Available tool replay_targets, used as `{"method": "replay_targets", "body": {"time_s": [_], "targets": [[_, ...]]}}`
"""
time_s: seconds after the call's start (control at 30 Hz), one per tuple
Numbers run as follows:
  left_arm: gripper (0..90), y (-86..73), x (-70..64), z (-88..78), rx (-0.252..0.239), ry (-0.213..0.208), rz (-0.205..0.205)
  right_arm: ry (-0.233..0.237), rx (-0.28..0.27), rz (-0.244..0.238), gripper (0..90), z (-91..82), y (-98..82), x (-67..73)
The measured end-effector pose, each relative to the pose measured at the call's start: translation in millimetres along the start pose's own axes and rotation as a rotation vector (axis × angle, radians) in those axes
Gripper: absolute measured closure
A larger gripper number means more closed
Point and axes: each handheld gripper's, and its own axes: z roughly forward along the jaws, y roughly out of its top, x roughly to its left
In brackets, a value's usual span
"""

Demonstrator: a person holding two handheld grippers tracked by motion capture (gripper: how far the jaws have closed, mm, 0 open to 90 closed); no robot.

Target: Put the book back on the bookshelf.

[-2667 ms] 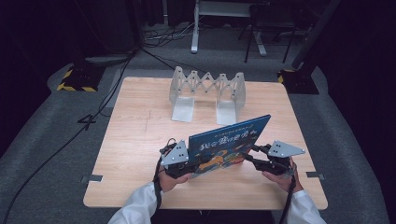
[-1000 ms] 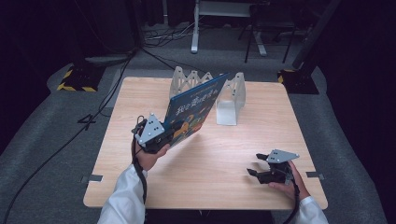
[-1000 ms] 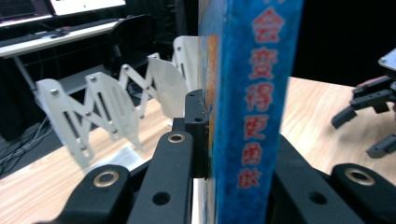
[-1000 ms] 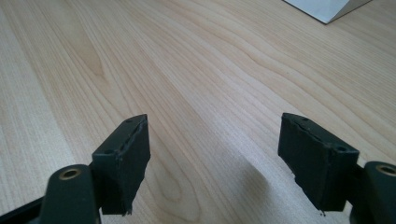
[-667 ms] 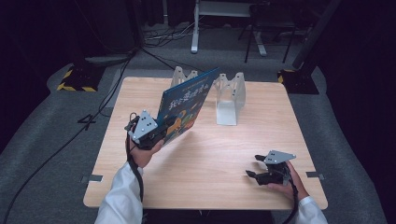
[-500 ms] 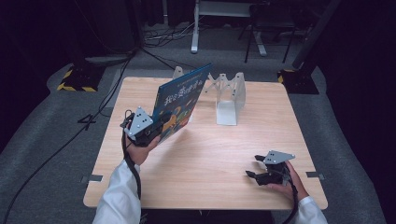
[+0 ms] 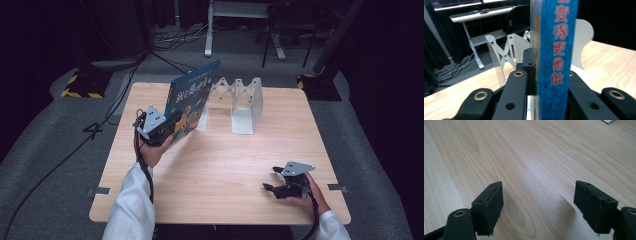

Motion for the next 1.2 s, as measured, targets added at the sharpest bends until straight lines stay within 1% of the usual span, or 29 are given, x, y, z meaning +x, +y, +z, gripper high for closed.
{"method": "replay_targets", "body": {"time_s": [0.17, 0.2, 0.23, 0.27, 0.3, 0.37, 0.4, 0.5, 0.6, 0.67, 0.7, 0.73, 0.8, 0.83, 1.03, 1.1, 1.2], "targets": [[82.8, -0.8, 1.9, 14.7, -0.01, 0.014, -0.013, 0.003, 0.0, 0.0, 24.4, 0.4, 0.0, -0.3], [82.8, -1.8, 2.1, 18.0, -0.008, 0.016, -0.019, 0.002, 0.001, -0.002, 24.4, 0.5, 0.0, -0.1], [82.8, -3.8, 3.3, 22.3, -0.005, 0.018, -0.034, 0.002, 0.001, -0.002, 24.4, 0.6, 0.0, 0.0], [82.7, -5.7, 5.1, 25.4, 0.001, 0.016, -0.033, 0.002, 0.001, -0.003, 24.4, 0.4, 0.0, 0.1], [82.7, -7.9, 5.6, 27.2, -0.01, 0.022, -0.055, 0.002, 0.001, -0.004, 24.4, 0.4, -0.1, 0.1], [82.7, -9.1, 6.9, 28.5, -0.013, 0.019, -0.059, 0.001, 0.0, -0.003, 24.4, 0.2, -0.2, 0.0], [82.7, -10.1, 7.8, 29.5, -0.014, 0.017, -0.071, 0.003, 0.0, -0.004, 24.4, 0.2, -0.3, 0.0], [82.6, -12.9, 9.4, 30.1, 0.001, 0.016, -0.066, 0.005, 0.001, -0.003, 24.5, 0.6, -0.1, 0.2], [82.5, -16.4, 9.4, 31.5, 0.005, 0.027, -0.069, 0.007, 0.002, -0.004, 24.5, 0.9, 0.0, 0.3], [82.5, -19.5, 9.0, 34.2, 0.015, 0.044, -0.087, 0.009, 0.003, -0.001, 24.5, 1.1, 0.1, 0.2], [82.5, -21.1, 9.3, 35.7, 0.018, 0.049, -0.09, 0.009, 0.002, -0.003, 24.5, 1.2, 0.1, 0.2], [82.5, -21.1, 9.3, 35.7, 0.018, 0.049, -0.09, 0.009, 0.002, -0.003, 24.5, 1.2, 0.1, 0.2], [82.5, -23.8, 9.8, 40.7, 0.019, 0.06, -0.11, 0.011, 0.001, 0.0, 24.3, 1.5, 0.1, -0.1], [82.5, -24.1, 9.6, 42.6, 0.02, 0.061, -0.113, 0.011, 0.0, 0.002, 24.1, 1.7, 0.1, -0.2], [82.4, -23.4, 6.8, 55.0, 0.049, 0.083, -0.093, 0.012, -0.001, 0.005, 24.2, 1.6, -0.2, -0.1], [82.4, -23.5, 6.8, 59.5, 0.055, 0.083, -0.084, 0.011, -0.001, 0.004, 24.2, 1.5, -0.3, 0.1], [82.4, -24.7, 8.3, 63.1, 0.059, 0.087, -0.097, 0.012, -0.002, 0.005, 24.2, 1.4, -0.6, 0.3]]}}
